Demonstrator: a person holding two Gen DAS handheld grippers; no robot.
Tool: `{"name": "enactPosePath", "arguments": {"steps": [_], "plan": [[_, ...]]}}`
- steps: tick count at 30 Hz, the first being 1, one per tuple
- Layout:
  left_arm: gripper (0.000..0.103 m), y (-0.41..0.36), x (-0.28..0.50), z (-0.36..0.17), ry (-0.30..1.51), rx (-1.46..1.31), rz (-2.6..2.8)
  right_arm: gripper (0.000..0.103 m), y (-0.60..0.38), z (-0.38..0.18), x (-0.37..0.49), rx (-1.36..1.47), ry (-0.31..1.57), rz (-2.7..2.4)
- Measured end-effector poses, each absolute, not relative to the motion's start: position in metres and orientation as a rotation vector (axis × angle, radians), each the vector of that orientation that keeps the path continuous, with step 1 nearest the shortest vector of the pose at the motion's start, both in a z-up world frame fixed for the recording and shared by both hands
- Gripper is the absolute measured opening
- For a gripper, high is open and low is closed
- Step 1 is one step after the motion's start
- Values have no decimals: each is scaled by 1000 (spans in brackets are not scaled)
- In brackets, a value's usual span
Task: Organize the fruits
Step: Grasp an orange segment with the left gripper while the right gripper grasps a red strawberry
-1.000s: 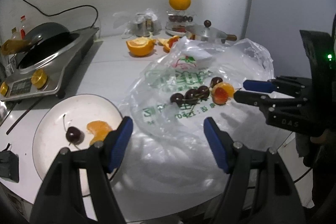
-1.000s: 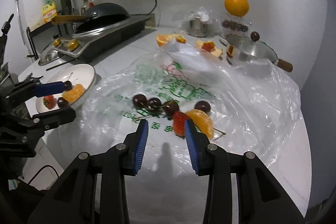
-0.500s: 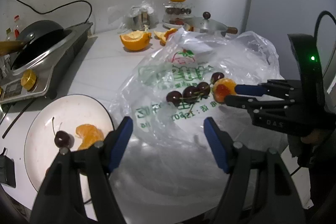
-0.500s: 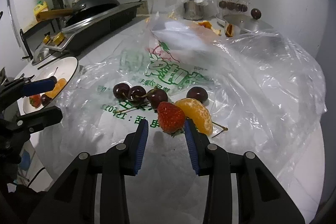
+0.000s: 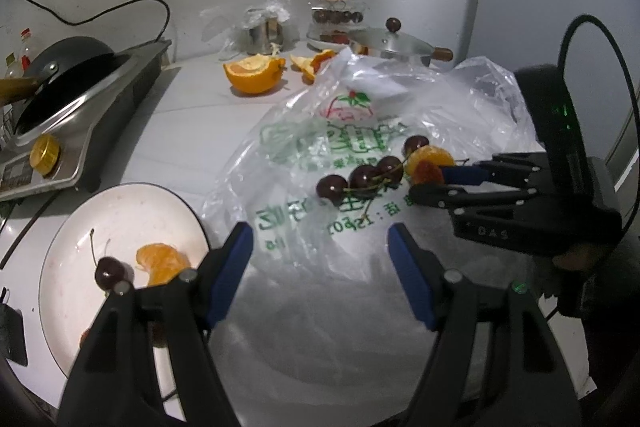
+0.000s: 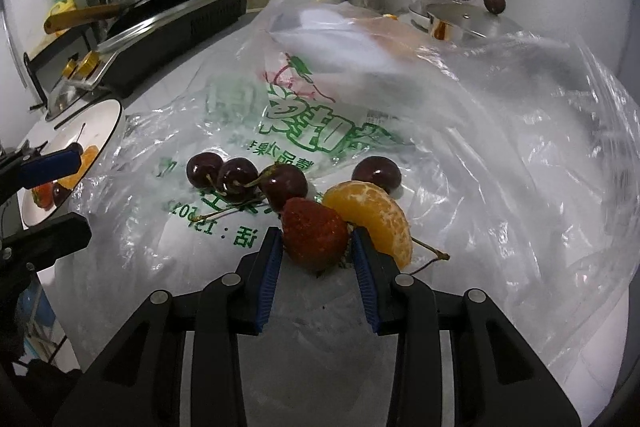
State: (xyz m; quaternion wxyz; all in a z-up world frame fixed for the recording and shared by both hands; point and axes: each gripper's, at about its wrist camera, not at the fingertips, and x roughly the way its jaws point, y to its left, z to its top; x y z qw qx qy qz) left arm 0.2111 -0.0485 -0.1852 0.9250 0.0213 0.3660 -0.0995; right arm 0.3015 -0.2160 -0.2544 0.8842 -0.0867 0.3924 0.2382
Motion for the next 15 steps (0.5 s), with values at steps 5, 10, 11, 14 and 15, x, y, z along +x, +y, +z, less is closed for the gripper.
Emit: {"name": "enactPosePath", "arguments": {"steps": [5, 10, 11, 14, 15], "plan": [[71, -53, 210, -185, 747, 54, -203, 32, -213, -250, 293, -210, 781, 522], [71, -67, 211, -183, 745, 73, -214, 32, -225, -238, 284, -194, 744, 530], [71, -71, 211, -183, 744, 78, -220, 32, -229, -235, 282, -189, 737, 527], [71, -85, 212, -183, 743, 91, -240, 32, -244, -228, 279, -171, 715, 519], [71, -91, 213, -183, 744, 98, -247, 32, -249, -225, 277, -165, 708, 515]]}}
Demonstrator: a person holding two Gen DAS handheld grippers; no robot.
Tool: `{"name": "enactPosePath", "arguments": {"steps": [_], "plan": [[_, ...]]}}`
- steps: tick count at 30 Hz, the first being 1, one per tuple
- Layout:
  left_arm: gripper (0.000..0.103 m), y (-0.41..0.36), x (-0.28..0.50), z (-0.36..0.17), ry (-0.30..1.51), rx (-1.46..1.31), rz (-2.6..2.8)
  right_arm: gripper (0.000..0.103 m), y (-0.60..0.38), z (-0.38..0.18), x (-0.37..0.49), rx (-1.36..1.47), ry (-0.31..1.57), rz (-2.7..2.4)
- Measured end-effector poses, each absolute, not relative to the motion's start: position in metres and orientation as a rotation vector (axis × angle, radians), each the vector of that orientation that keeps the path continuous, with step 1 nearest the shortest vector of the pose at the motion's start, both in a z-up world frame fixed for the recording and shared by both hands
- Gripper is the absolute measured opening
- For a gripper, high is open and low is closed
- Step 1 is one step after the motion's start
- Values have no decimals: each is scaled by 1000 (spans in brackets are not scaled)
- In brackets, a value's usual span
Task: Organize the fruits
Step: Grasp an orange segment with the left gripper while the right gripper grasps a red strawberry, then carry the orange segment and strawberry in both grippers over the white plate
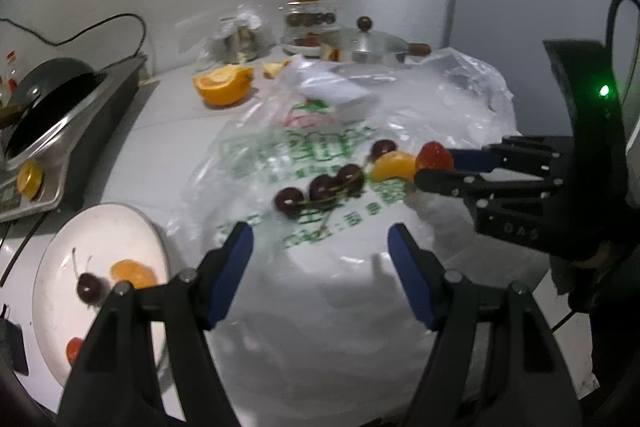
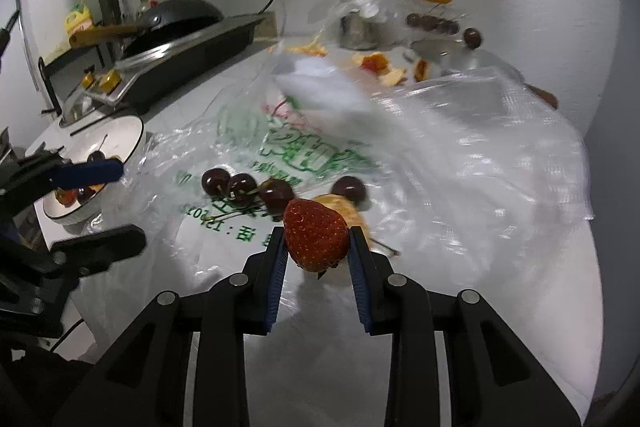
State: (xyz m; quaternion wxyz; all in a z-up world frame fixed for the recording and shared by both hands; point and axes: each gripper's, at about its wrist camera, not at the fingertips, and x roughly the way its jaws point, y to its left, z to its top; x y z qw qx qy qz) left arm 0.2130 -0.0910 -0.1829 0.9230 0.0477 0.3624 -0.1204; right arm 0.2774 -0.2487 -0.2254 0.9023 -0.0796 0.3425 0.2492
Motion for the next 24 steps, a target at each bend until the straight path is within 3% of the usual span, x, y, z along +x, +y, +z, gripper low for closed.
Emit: {"name": "enactPosePath", "arguments": {"steps": [24], "plan": [[71, -181, 276, -188, 768, 227, -359, 32, -327, -240, 311, -55, 722, 477]]}}
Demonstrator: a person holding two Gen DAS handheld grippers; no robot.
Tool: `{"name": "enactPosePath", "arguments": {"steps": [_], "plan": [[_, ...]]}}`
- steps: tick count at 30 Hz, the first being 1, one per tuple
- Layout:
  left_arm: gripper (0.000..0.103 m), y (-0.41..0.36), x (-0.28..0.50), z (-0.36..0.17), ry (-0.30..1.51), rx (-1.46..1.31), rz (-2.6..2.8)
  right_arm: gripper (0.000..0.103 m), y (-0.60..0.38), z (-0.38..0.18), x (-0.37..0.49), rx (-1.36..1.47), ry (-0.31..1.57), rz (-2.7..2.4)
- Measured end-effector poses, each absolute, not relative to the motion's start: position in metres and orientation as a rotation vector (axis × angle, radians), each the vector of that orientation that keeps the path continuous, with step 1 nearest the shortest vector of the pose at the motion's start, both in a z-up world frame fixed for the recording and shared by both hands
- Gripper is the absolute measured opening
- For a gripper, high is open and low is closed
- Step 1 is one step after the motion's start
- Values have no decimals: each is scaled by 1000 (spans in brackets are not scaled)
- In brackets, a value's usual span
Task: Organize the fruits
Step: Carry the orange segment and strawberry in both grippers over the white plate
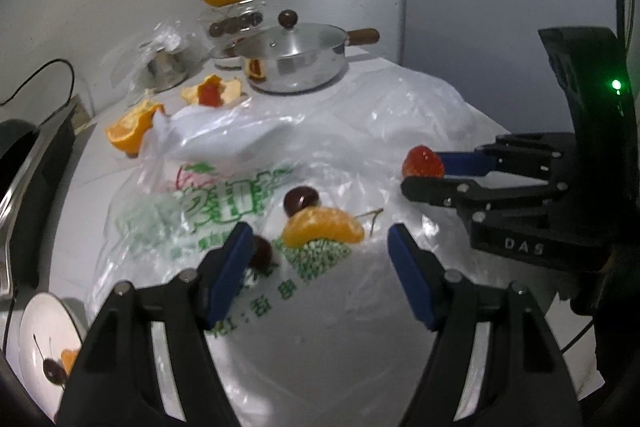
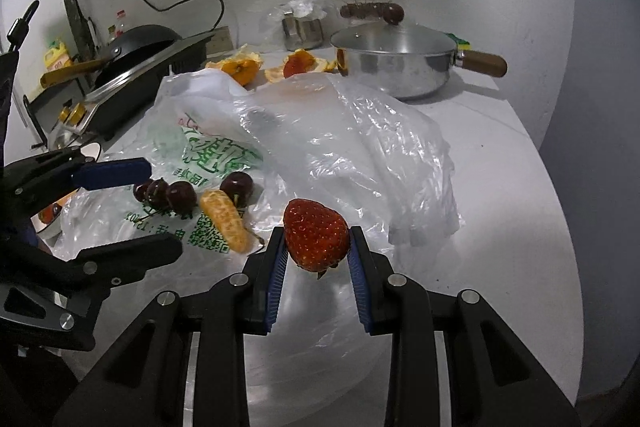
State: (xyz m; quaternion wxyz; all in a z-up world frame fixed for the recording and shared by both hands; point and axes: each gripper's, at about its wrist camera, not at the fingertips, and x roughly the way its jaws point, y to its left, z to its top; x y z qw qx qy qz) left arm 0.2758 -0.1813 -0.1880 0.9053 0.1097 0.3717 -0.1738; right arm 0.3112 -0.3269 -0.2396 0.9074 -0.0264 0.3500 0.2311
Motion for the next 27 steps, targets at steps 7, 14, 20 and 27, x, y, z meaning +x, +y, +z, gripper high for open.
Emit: {"name": "enactPosePath", "arguments": {"steps": [7, 14, 20, 27], "plan": [[71, -194, 292, -199, 789, 258, -368, 32, -328, -241, 313, -40, 725, 504], [71, -197, 309, -214, 853, 247, -368, 32, -331, -242, 314, -17, 726, 505], [71, -197, 315, -222, 873, 247, -371, 32, -333, -242, 315, 3, 725, 507], [64, -201, 311, -224, 878, 285, -387, 32, -331, -242, 315, 0, 727, 502]]}}
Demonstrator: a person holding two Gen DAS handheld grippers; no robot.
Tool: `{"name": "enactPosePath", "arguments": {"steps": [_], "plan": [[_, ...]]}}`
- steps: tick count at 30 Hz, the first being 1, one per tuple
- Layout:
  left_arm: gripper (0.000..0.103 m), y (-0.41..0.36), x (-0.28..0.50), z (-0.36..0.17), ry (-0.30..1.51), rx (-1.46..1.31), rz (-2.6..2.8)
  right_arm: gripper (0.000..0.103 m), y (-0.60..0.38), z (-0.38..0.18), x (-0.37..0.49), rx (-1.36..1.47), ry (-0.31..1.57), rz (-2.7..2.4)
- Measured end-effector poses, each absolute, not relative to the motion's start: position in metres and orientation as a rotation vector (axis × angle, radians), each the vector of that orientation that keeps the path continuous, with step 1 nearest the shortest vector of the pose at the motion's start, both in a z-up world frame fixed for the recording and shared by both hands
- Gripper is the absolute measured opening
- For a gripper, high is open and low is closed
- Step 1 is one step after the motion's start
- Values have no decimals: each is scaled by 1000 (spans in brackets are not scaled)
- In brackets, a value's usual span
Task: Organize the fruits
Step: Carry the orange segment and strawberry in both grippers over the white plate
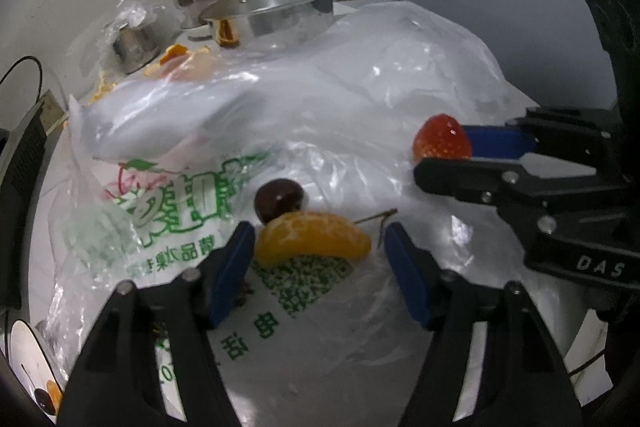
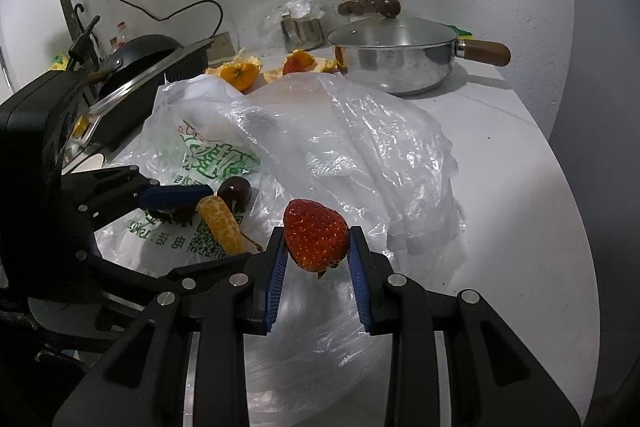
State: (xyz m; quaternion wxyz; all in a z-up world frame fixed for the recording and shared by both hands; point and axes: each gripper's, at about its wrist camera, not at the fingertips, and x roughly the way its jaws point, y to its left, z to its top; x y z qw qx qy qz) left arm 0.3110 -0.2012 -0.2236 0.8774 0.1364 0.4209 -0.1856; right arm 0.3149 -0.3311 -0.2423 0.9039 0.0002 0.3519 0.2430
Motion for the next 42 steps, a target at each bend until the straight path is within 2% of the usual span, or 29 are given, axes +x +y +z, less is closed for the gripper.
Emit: {"name": "enactPosePath", "arguments": {"steps": [1, 6, 42], "plan": [[57, -201, 310, -223, 879, 287, -391, 32, -331, -242, 315, 0, 727, 501], [51, -202, 306, -221, 876, 291, -410, 32, -331, -242, 315, -4, 723, 496], [51, -143, 226, -157, 727, 208, -399, 32, -281, -196, 248, -114, 638, 514]]}}
